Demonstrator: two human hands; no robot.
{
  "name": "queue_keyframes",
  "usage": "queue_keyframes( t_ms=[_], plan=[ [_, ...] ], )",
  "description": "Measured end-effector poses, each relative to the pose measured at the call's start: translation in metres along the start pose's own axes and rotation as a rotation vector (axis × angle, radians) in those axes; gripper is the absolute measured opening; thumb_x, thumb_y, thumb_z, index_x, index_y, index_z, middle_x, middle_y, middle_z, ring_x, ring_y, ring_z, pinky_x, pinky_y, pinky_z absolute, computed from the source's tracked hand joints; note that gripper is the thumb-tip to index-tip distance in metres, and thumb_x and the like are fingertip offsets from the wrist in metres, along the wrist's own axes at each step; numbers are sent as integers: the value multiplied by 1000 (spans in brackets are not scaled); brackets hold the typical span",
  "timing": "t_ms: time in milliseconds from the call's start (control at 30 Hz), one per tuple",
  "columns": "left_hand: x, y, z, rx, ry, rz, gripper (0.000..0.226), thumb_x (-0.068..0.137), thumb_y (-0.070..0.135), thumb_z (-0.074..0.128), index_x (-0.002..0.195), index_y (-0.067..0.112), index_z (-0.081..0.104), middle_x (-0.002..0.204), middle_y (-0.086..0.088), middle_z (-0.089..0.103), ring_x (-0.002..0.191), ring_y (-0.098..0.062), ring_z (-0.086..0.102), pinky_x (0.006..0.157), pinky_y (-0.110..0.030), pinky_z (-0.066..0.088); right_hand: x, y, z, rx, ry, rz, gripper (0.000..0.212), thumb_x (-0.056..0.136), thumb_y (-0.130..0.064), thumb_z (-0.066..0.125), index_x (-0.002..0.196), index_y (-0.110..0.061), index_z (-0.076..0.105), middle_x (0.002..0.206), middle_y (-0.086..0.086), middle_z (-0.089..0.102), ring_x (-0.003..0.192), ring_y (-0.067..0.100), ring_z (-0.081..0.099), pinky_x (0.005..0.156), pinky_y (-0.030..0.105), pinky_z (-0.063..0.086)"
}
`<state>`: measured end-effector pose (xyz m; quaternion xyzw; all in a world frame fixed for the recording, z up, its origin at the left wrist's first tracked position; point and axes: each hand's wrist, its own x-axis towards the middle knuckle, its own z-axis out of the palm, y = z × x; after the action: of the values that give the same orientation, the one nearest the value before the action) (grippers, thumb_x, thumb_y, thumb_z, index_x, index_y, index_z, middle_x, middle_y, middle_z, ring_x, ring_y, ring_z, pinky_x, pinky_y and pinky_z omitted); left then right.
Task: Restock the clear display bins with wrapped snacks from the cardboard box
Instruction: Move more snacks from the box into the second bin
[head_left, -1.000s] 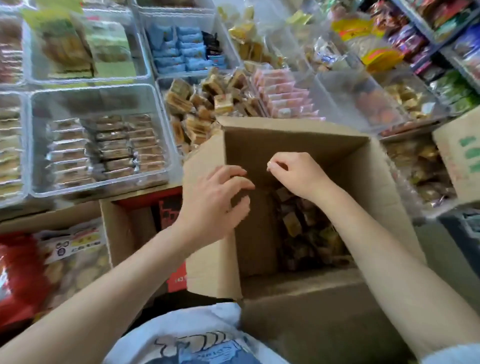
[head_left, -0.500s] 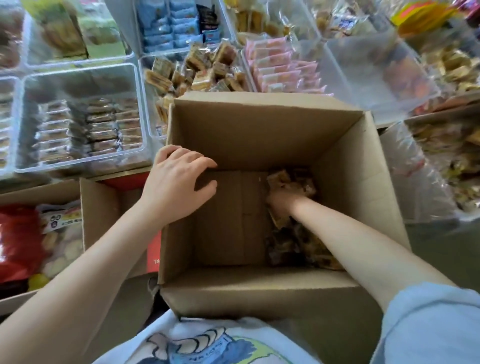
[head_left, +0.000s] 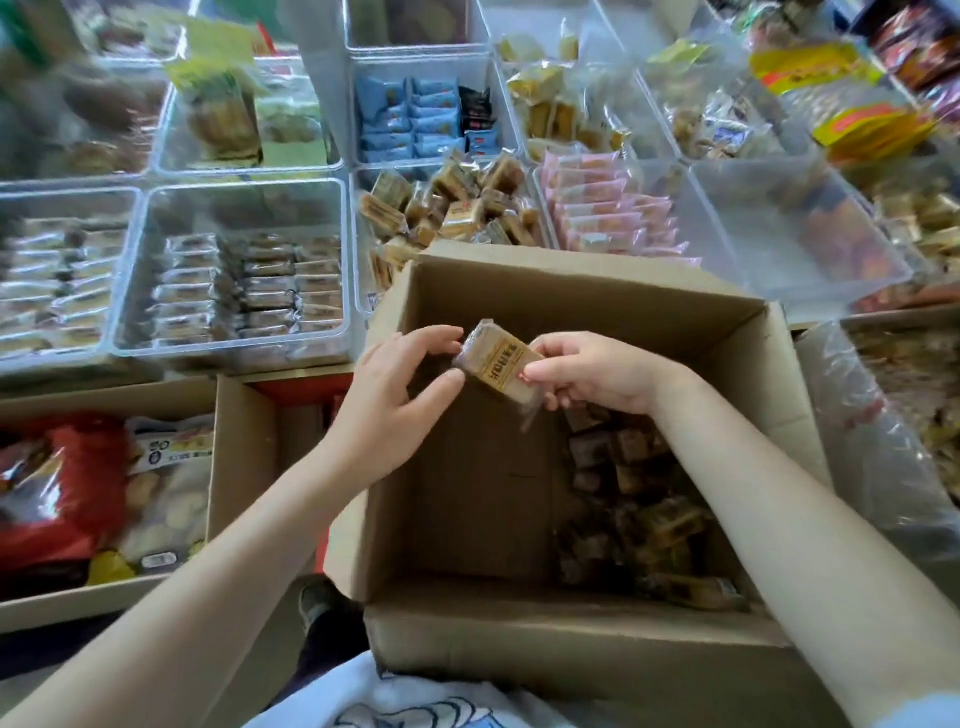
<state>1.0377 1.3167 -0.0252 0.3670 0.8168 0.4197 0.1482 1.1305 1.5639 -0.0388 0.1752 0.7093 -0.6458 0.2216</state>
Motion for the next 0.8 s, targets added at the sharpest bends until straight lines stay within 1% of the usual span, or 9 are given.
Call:
queue_keyframes(
  t_ms=[100,167,233,300,400,500,600,700,800],
  plan=[
    [3,5,-27,-440,23,-148,44,99,42,57,139,26,52,119,3,66,113,-5,61,94,-22,51,-3,-53,21,42,-56,-133,25,94,-25,67,115,-12,63,104,9,69,79,18,56,68,24,46],
    [8,-1,-51,-537,59,-155,44,96,42,63,135,26,54,112,0,70,103,-9,66,84,-25,55,5,-83,41,-56,-10,-182,29,92,-25,70,116,-11,62,104,9,69,79,20,56,68,27,47],
    [11,-15,-76,-535,102,-116,39,94,31,70,131,23,59,109,-1,72,97,-12,69,79,-28,56,20,-107,62,-200,56,-211,31,91,-28,72,116,-14,62,103,10,70,80,20,60,69,32,48],
    [12,-38,-102,-522,144,-98,41,90,27,73,129,20,63,110,0,73,99,-17,70,84,-36,58,41,-130,83,-313,107,-226,33,90,-33,73,118,-20,62,105,5,71,87,18,66,73,33,52],
    [13,-82,-141,-428,176,-114,37,90,20,75,125,28,67,108,6,73,100,-14,69,89,-43,59,79,-159,116,-441,160,-257,36,91,-36,72,124,-28,60,111,-6,68,99,6,65,84,28,56],
    [16,-124,-175,-396,159,-89,38,84,25,77,117,44,67,103,12,72,94,-16,70,83,-48,60,126,-178,152,-483,88,-253,36,90,-28,74,124,-23,63,112,-4,70,102,6,65,91,24,53],
    [23,-171,-209,-346,195,-96,42,84,26,76,124,35,66,103,9,69,94,-17,68,81,-48,60,183,-190,191,-421,71,-236,34,87,-17,77,119,-14,67,108,1,74,102,13,69,95,30,54],
    [32,-221,-240,-357,216,-131,51,90,27,74,136,29,54,114,7,63,101,-8,66,89,-42,59,239,-201,221,-460,187,-241,34,84,-16,79,117,-12,69,104,3,75,97,19,70,91,38,56],
    [43,-282,-255,-53,159,-262,69,92,40,70,150,19,40,143,-2,51,130,-14,49,111,-38,41,286,-210,230,-686,372,-227,35,84,-27,78,117,-19,69,106,-5,69,98,17,65,90,31,51]
  ],
)
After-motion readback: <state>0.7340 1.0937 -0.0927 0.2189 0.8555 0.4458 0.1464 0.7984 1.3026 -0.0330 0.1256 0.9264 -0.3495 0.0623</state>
